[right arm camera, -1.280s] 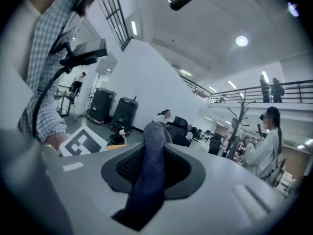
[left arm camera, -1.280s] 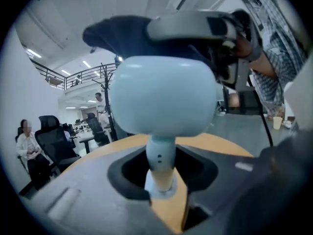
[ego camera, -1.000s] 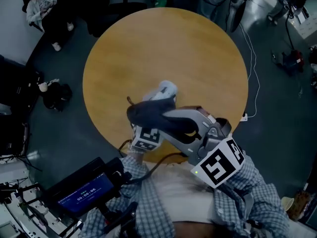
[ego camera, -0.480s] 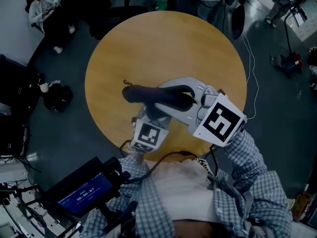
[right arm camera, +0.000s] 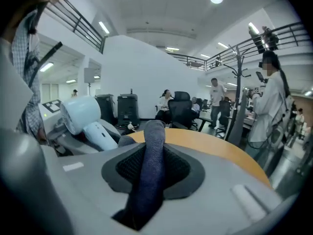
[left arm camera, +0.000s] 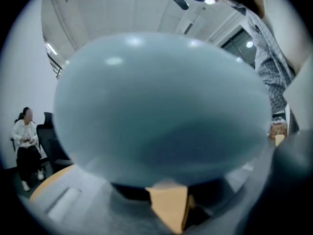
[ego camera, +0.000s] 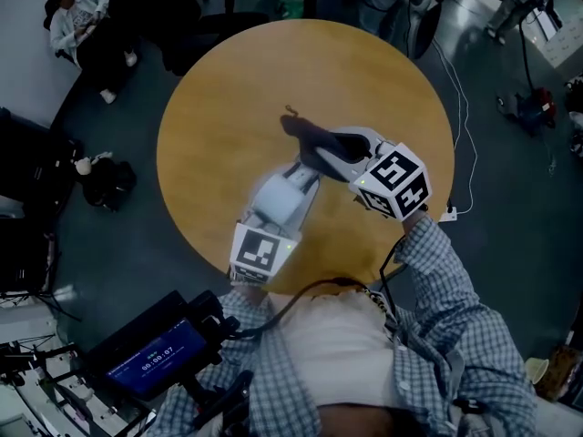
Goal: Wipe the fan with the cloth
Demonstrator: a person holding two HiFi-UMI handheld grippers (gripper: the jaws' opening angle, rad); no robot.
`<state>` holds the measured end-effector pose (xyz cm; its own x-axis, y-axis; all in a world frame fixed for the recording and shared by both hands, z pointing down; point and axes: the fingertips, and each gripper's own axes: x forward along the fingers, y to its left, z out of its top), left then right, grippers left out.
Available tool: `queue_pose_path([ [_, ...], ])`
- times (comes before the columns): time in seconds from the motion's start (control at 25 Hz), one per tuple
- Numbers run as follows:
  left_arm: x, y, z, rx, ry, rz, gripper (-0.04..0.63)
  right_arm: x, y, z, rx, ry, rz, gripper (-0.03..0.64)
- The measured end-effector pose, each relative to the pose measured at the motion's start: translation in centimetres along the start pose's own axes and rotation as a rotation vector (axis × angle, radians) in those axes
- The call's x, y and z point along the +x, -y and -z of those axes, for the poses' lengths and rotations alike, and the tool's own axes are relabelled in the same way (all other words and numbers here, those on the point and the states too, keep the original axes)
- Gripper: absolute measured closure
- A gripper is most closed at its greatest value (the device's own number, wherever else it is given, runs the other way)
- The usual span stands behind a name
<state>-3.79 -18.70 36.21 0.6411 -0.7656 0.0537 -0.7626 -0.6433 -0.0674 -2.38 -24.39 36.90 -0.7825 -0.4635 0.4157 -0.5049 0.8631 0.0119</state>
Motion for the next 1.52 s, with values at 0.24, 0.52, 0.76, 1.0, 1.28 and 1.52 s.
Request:
queue_pose_path([
  [0.24, -0.5, -1.3, 0.1, 0.005, -0.016, -0.032, 0.451, -3.9, 1.6, -1.8, 0.058, 0.122, 0.139, 0.522],
  [0.52, -0.5, -2.1, -0.1, 0.010, -0.018, -0.048, 0.451, -6.2, -8.1, -8.5, 0.014, 0.347, -0.108, 0.522],
  [0.76, -0.2, -1.9, -0.9, 0.027, -0.013, -0.030, 0.451, -3.7, -4.5, -1.3, 0.084, 0.198, 0.030, 0.522],
  [1.0, -0.2, -0.7, -0.8, 0.042, 0.003, 0.011, 0.451, -3.7, -1.1, 4.1, 0.097, 0.068, 0.119, 0.523],
  [1.28, -0.1, 0.6, -0.9, 0.099, -0.003, 0.084, 0.451, -7.0, -0.3, -2.7, -0.032, 0.175, 0.087, 0.523],
  [1.52, 0.4, 2.0, -0.9, 0.150, -0.026, 0.140, 0.451, -7.8, -8.1, -12.1, -0.177, 0.273, -0.255, 0.523],
])
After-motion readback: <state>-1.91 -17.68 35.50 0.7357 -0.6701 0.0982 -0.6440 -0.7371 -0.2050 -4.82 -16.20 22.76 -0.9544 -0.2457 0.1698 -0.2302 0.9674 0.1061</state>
